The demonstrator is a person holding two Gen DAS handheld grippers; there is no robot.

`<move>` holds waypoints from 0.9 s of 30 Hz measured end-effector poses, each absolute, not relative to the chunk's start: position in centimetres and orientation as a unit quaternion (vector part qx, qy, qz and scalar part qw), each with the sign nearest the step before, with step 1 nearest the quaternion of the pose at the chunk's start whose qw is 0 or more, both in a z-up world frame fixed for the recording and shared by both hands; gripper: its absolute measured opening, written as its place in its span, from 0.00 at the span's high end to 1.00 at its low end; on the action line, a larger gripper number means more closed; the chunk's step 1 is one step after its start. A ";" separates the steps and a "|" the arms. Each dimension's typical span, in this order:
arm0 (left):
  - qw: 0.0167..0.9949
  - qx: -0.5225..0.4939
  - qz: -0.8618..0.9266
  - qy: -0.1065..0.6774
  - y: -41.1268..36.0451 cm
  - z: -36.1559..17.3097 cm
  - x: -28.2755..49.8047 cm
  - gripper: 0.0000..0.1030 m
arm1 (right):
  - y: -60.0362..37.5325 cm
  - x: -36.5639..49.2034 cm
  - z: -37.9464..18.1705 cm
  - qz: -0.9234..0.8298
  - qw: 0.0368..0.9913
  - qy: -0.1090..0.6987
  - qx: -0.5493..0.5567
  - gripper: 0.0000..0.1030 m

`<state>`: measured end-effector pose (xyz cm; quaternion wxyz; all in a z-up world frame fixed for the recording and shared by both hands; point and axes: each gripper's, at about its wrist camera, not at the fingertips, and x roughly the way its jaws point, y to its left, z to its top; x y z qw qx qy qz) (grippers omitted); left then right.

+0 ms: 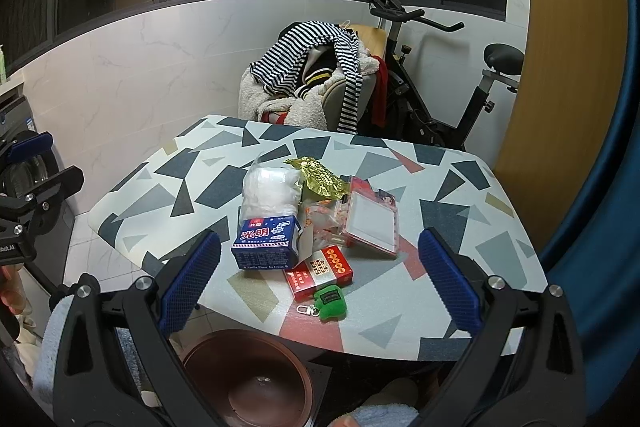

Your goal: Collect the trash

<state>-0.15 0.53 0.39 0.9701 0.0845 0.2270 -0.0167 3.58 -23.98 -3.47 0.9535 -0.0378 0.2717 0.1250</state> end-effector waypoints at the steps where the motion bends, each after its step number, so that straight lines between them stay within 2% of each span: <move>1: 0.970 0.085 -0.016 0.227 0.4 0.4 -0.2 0.05 | -24.0 3.6 -3.5 0.126 0.953 0.272 -0.038 0.05; 27: 0.970 0.086 -0.016 0.227 0.1 0.4 -0.2 0.05 | -23.8 3.5 -3.6 0.125 0.954 0.271 -0.039 0.06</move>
